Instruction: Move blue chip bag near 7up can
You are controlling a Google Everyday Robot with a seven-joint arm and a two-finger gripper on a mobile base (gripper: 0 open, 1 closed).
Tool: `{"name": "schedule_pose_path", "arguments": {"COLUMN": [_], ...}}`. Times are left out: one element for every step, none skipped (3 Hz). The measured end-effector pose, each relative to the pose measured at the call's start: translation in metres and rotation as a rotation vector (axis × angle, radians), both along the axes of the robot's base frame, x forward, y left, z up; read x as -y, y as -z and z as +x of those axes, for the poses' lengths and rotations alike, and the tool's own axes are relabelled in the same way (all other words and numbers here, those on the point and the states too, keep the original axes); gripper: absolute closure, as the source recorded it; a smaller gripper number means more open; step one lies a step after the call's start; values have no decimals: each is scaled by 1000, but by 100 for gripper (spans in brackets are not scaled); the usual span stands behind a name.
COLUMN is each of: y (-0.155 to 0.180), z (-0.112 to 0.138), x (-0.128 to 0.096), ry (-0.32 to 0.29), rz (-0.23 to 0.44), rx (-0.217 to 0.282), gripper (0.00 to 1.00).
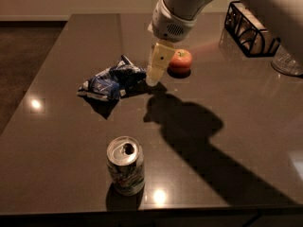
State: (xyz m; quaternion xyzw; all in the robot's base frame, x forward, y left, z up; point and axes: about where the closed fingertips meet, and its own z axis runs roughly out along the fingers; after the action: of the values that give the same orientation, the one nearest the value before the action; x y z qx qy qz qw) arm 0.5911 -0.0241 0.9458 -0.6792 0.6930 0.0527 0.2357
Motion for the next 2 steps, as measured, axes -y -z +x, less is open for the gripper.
{"name": "schedule_pose_path", "arguments": {"y": [19, 35], "z": [13, 17], "x": [-29, -55], "ry": [-6, -24], "rz": [6, 7], "rx": [-42, -75], "gripper": [0, 0]}}
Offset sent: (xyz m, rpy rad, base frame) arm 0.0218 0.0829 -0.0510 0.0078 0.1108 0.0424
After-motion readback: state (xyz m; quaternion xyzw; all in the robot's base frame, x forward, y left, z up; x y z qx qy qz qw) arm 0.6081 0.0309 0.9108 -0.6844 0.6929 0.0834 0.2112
